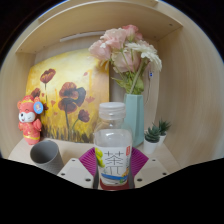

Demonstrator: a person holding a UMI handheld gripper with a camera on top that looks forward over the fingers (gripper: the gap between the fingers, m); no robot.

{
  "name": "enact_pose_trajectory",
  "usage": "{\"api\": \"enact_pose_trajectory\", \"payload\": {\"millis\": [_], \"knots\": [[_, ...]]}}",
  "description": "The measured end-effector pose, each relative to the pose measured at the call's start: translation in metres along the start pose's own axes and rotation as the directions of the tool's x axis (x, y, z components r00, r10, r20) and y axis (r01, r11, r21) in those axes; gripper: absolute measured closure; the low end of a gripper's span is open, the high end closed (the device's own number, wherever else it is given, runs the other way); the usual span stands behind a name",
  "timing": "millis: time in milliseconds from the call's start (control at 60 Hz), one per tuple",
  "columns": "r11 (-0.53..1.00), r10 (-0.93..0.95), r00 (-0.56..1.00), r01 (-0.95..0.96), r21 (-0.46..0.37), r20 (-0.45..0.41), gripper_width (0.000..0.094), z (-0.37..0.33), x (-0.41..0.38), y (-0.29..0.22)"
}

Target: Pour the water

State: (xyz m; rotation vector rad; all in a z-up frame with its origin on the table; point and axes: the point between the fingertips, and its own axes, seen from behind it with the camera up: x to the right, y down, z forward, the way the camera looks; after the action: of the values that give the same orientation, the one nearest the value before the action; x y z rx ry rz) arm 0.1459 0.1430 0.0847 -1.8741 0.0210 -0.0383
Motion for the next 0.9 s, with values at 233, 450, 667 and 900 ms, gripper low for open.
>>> {"api": "enact_pose_trajectory", "payload": {"millis": [233, 450, 667, 900], "knots": [[0.999, 0.041, 0.999, -0.041, 0.034, 0.01, 0.0522, 0.002, 0.003, 0.018], [0.999, 0.034, 0.999, -0.034, 0.017, -0.013, 0.0393, 0.002, 0.006, 0.02], [0.989, -0.011, 1.0, 0.007, -0.145, -0.028, 0.0094, -0.009, 0.005, 0.054], [0.966, -0.02, 0.995, -0.006, -0.257, -0.097, 0.0114, -0.076, -0.001, 0.084]]}}
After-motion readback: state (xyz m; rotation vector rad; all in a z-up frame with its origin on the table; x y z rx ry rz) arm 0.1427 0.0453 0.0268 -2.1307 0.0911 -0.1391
